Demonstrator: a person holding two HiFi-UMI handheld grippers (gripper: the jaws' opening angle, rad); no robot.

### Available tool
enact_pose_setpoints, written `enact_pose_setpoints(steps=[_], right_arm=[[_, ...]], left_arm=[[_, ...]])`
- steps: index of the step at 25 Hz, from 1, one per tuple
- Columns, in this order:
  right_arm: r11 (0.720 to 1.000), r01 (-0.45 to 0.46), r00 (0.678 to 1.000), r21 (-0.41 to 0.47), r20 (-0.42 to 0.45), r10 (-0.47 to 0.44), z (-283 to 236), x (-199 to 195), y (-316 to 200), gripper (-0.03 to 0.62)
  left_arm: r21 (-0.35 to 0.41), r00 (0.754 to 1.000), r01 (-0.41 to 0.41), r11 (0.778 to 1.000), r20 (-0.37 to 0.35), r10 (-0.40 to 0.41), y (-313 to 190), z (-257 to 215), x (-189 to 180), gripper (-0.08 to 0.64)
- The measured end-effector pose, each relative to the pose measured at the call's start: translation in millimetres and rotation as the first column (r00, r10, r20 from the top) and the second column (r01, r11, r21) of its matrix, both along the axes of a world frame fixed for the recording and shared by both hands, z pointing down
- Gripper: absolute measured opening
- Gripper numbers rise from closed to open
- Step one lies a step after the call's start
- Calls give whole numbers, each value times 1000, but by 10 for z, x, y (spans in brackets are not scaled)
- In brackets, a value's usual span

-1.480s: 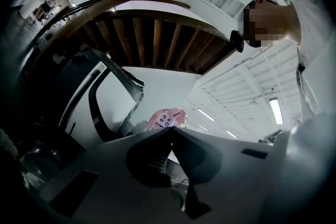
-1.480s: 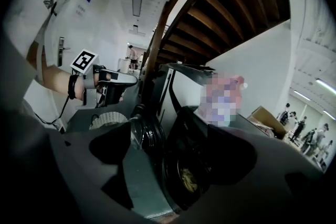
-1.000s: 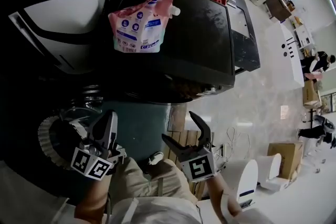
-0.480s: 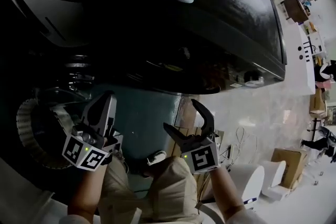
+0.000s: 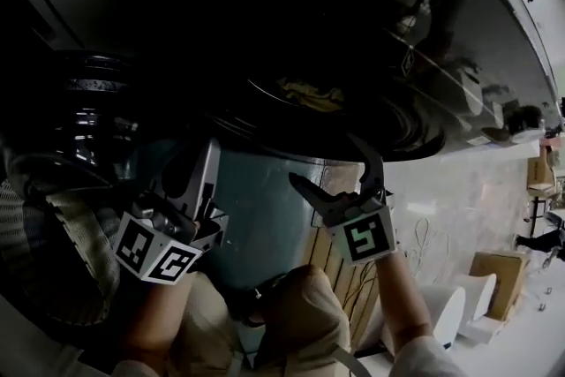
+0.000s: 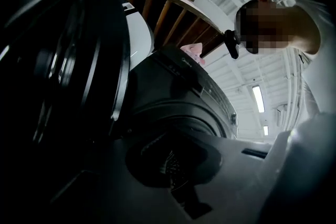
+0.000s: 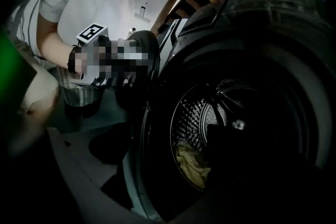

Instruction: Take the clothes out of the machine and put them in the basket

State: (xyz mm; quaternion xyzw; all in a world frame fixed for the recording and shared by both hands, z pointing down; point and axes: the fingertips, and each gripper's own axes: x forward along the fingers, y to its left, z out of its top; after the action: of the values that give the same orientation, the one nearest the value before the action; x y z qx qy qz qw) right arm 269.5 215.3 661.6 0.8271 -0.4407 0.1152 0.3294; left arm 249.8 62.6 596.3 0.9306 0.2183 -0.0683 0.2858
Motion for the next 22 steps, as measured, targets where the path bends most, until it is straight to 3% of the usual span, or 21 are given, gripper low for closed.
enact_pose_setpoints(steps=[5,10,15,19,22], right_arm=[[1000,31,997,1,-76,-31,410,313,-83,448],[999,14,997,38,-82,-11,697,621,-77,448],[1000,-16,992,-14,-126,14,912,922,9,448],[994,-56,994,-90,-101,47,1025,1062,72,449],[990,-24,994,-139,-106,10,1108,1174,-2,448]], left_arm=[[-8,998,-14,1000,-65,13,22,426,176,14],[-72,995,-57,996,-91,50,20,657,298,14],[-8,990,-93,996,-111,91,51,877,365,14],[-28,985,-122,992,-124,117,94,972,410,14],[-52,983,-126,991,-139,118,104,1013,466,14]])
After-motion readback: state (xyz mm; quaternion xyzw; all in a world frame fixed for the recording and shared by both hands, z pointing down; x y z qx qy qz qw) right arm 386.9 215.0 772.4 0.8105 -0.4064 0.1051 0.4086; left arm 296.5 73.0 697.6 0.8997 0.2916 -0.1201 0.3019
